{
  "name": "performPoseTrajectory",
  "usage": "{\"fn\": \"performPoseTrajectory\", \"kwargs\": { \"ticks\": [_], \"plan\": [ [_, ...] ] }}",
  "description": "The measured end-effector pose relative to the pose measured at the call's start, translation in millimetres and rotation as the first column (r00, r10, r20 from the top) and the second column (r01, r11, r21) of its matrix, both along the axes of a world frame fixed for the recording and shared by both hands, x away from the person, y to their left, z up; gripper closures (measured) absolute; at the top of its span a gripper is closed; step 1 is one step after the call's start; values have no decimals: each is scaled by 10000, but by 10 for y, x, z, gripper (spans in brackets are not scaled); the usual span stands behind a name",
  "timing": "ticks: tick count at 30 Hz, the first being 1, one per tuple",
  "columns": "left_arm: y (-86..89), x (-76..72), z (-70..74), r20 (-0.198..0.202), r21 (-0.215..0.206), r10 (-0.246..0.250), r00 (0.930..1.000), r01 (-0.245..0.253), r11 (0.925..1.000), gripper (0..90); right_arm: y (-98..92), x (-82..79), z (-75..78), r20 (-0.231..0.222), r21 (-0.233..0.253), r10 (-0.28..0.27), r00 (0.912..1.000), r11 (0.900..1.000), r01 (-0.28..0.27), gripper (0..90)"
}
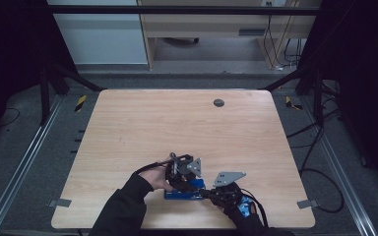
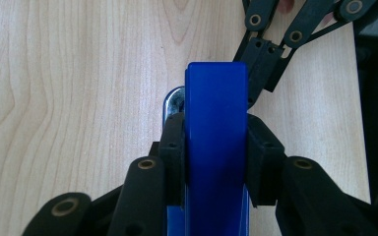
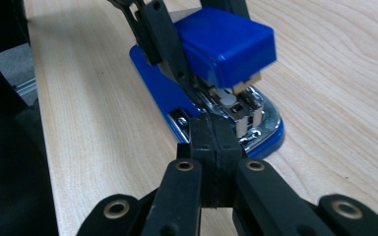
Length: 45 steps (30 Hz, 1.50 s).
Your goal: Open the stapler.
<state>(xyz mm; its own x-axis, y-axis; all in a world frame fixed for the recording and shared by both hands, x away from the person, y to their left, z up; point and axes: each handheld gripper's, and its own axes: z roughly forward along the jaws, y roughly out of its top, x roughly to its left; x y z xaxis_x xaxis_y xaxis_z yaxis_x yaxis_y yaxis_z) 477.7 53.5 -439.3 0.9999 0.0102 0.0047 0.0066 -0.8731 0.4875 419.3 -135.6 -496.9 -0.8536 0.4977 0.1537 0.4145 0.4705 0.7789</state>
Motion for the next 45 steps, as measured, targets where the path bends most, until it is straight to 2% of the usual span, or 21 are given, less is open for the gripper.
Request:
{"fn": "performPoseTrajectory", "kwargs": {
  "ticks": [9,14,19,27,35,40,45],
  "plan": [
    [23,-43,18,296,-114,184,9994,-181,9998,650,1,4,0,11,-2,6,10000,10000,-6,900],
    [50,-52,17,288,-252,331,9990,-324,9992,648,4,11,0,46,-18,113,9999,9999,-113,900],
    [125,-56,42,157,-681,502,9986,-490,9965,644,7,12,3,37,-41,114,9999,9999,-114,900],
    [221,-79,44,107,-1353,749,9971,-728,9881,639,10,13,4,75,-66,152,9999,9999,-151,900],
    [285,-78,65,16,-1590,826,9966,-813,9839,636,14,7,24,200,-131,338,9992,9993,-336,900],
    [294,-81,68,13,-1606,867,9962,-854,9833,635,-19,-3,73,438,276,346,9984,9990,-358,900],
    [298,-78,68,-9,-1606,881,9961,-871,9832,634,-45,19,145,877,588,330,9956,9975,-382,900]
  ]
}}
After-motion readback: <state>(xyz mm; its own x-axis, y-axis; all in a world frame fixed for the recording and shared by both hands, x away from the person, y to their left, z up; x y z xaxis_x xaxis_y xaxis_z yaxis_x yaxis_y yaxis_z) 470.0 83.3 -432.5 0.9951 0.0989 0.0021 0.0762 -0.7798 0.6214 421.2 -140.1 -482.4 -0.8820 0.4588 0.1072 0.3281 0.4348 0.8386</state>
